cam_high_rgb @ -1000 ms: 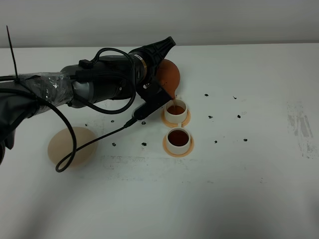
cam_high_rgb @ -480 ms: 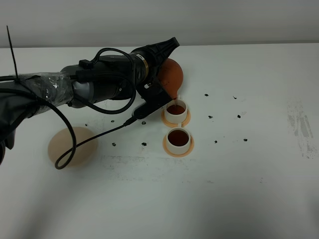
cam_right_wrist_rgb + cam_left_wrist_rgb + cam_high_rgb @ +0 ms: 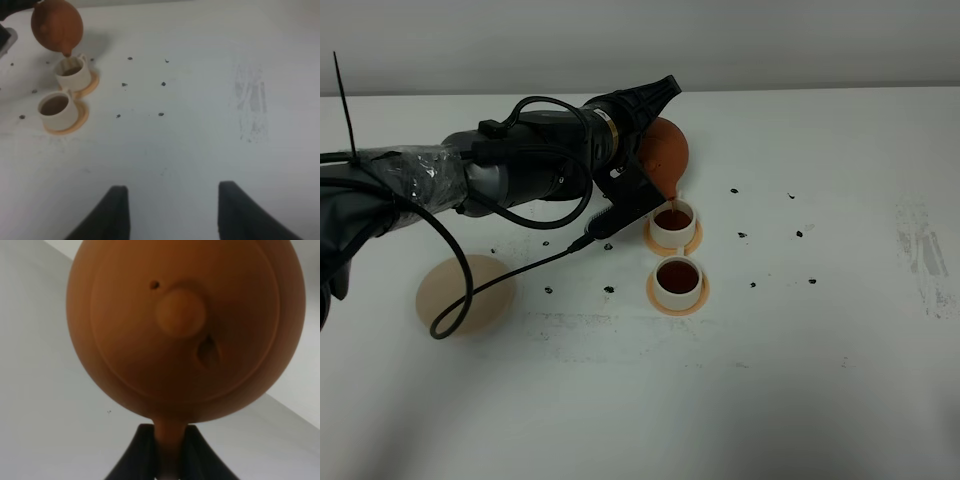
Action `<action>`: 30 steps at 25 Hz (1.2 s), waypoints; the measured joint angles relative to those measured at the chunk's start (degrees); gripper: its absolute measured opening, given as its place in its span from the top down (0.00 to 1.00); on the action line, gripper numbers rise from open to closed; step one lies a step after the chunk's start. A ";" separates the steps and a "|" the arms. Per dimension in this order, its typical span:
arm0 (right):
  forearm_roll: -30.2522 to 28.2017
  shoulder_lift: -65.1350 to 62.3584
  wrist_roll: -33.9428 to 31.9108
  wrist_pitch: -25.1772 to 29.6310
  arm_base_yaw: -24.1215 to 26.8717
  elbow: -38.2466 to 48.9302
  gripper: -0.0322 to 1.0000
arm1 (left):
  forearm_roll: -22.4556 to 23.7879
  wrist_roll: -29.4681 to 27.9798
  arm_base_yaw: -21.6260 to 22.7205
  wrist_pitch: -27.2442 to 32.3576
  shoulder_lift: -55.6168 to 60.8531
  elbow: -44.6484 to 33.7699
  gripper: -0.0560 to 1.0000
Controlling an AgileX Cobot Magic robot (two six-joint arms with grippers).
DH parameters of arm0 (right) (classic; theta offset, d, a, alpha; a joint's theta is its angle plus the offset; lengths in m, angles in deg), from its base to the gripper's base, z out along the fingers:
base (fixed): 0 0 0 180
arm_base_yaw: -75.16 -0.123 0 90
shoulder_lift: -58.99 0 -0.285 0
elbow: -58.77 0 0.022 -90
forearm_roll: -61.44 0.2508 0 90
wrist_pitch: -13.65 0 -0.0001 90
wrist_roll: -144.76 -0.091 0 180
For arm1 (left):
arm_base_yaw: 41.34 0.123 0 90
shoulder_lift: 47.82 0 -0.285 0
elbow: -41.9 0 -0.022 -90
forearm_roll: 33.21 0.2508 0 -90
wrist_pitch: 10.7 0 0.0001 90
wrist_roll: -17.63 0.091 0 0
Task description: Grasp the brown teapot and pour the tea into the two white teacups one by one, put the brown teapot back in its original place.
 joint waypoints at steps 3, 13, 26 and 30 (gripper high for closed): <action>0.00 0.00 0.00 0.00 0.00 0.00 0.56 | 0.00 0.00 0.00 0.00 0.00 0.00 0.83; 0.00 0.00 0.00 0.00 0.00 0.00 0.56 | 0.29 0.00 0.00 0.00 0.00 0.00 0.83; 0.00 0.00 0.00 0.00 0.00 0.00 0.56 | 6.06 -3.13 -0.05 -1.31 0.00 0.00 0.83; 0.00 0.00 0.00 0.00 0.00 0.00 0.56 | 7.29 -3.13 -0.05 -1.73 0.00 0.00 0.83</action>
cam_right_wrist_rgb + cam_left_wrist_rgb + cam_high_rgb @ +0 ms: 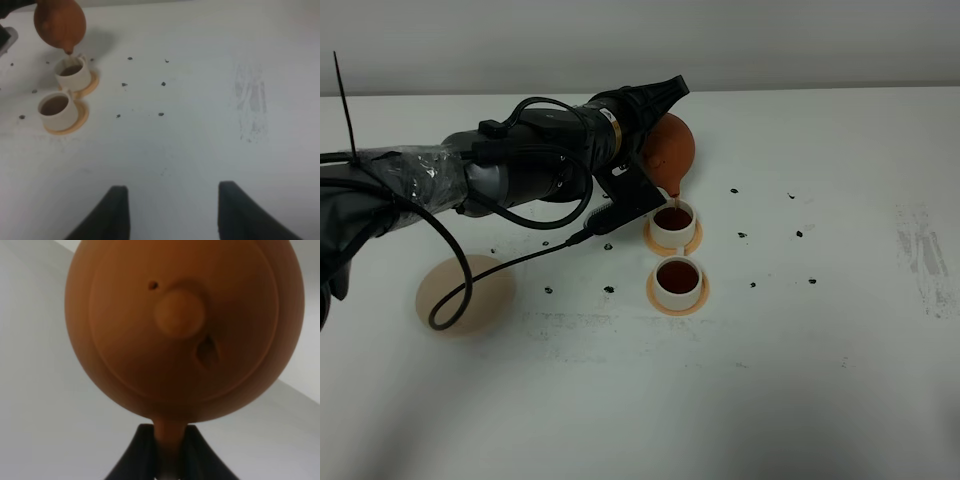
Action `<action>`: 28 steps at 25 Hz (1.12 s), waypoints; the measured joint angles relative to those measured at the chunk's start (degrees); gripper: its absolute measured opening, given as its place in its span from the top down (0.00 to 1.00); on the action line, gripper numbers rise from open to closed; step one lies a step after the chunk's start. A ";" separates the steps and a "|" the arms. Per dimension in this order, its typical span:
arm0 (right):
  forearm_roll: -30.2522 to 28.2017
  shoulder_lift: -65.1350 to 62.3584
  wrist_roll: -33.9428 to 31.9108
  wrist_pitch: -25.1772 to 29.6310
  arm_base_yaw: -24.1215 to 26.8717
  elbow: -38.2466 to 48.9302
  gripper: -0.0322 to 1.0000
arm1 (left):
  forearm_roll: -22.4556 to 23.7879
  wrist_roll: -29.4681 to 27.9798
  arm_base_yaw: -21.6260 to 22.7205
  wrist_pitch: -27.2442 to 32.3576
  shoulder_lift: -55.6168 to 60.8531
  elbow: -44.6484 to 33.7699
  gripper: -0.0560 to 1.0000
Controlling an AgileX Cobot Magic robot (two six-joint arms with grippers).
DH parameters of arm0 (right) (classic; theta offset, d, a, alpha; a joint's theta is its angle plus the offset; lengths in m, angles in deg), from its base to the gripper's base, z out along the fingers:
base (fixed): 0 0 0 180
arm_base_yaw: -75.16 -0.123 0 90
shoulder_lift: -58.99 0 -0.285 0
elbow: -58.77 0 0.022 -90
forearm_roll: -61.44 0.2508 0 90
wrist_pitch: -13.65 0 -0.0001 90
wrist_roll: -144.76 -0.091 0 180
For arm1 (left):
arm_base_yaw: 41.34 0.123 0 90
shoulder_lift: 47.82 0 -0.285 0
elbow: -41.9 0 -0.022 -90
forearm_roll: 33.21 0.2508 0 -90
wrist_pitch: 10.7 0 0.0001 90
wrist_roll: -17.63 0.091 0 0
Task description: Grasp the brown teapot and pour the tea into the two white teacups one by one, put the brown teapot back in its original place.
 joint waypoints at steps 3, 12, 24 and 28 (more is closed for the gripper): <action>0.00 0.00 0.00 0.00 0.00 0.00 0.56 | 1.13 0.00 0.00 -0.07 0.00 -0.05 0.83; 0.00 0.00 0.00 0.00 0.00 0.00 0.56 | 4.03 0.00 0.00 -1.37 -0.02 -1.13 0.83; 0.00 0.00 0.00 0.00 0.00 0.00 0.56 | 6.09 0.00 -0.63 -2.36 -0.02 -1.13 0.83; 0.00 0.00 0.00 0.00 0.00 0.00 0.56 | 6.82 0.00 -0.63 -2.41 -0.02 -1.13 0.83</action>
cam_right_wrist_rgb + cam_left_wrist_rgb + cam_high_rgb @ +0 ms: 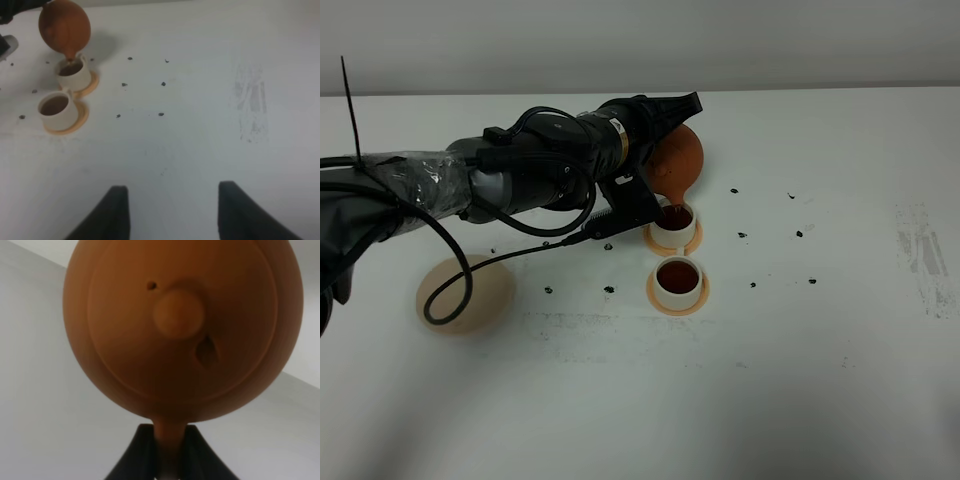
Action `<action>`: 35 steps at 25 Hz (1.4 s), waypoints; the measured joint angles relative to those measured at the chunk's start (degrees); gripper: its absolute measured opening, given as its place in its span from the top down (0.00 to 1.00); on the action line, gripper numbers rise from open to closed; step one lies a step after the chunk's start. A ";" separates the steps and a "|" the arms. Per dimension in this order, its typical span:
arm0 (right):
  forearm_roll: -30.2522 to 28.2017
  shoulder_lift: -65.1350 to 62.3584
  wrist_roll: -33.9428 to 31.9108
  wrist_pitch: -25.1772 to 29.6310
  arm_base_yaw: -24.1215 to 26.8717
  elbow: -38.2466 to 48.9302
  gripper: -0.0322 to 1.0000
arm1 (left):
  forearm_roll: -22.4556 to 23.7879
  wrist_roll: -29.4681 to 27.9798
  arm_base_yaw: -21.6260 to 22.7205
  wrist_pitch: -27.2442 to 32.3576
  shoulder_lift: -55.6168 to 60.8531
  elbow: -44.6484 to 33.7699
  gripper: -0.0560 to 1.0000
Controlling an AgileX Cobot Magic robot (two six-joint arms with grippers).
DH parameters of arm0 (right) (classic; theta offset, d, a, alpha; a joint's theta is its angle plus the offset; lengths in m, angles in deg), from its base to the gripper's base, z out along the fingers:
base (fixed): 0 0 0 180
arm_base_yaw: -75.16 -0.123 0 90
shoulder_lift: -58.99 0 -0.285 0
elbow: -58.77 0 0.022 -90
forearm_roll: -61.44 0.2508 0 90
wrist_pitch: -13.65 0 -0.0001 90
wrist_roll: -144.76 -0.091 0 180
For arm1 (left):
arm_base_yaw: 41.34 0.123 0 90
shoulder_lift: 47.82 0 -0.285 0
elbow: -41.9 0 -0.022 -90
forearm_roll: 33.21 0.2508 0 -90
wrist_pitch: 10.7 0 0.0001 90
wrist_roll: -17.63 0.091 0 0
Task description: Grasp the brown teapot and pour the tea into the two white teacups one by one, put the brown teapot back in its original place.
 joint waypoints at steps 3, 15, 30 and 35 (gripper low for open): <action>0.00 0.00 0.00 0.00 0.00 0.00 0.56 | 0.76 -0.10 0.00 0.00 0.00 0.00 0.83; 0.00 0.00 0.00 0.00 0.00 0.00 0.56 | -3.48 -5.93 0.00 0.05 1.28 0.00 0.83; 0.00 0.00 0.00 0.00 0.00 0.00 0.56 | -37.53 -7.03 1.41 13.61 6.66 0.00 0.83; 0.00 0.00 0.00 0.00 0.00 0.00 0.56 | -59.89 -7.03 3.50 23.92 9.58 0.00 0.83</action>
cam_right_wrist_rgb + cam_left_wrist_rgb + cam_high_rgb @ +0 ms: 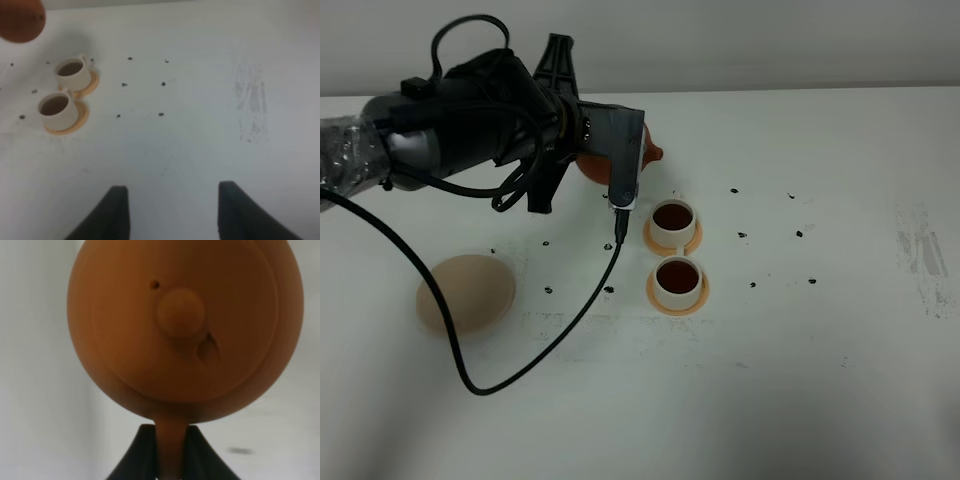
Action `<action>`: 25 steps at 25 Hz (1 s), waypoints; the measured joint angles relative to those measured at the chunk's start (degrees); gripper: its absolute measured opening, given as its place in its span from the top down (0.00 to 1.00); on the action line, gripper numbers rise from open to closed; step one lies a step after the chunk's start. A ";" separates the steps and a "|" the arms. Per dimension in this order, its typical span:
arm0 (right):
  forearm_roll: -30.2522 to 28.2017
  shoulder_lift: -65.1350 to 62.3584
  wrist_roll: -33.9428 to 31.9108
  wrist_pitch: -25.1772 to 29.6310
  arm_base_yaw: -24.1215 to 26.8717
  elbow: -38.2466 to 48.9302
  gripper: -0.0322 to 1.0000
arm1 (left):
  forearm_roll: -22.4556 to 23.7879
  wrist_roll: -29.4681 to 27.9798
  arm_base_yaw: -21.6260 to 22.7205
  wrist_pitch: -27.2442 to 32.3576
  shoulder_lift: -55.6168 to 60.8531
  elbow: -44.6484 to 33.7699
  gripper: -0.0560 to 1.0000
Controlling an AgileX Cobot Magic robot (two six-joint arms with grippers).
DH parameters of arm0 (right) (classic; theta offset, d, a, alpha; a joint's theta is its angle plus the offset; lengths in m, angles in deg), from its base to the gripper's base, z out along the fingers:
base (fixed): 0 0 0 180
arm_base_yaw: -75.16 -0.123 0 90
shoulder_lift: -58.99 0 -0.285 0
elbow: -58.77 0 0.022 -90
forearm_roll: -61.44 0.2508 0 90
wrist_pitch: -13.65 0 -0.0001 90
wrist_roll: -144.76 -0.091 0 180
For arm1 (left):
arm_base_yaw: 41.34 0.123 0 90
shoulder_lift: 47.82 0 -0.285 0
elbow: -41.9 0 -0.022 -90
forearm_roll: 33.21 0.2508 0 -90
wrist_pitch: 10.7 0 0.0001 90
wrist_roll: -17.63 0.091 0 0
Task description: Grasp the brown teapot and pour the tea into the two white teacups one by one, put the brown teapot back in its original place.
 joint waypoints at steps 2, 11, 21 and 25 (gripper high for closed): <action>0.00 0.00 -0.06 0.00 0.00 0.00 0.56 | -10.04 -0.25 1.00 4.69 0.24 0.00 0.83; 0.00 0.00 -0.26 0.00 0.00 0.00 0.56 | -24.74 -17.99 4.73 11.89 -2.66 0.00 0.83; 0.00 0.00 -0.41 0.00 0.00 0.00 0.56 | -25.14 -24.79 5.96 13.15 -6.76 0.00 0.83; 0.00 0.00 -0.41 0.00 0.00 0.00 0.56 | -24.97 -24.97 6.02 13.04 -7.24 0.00 0.83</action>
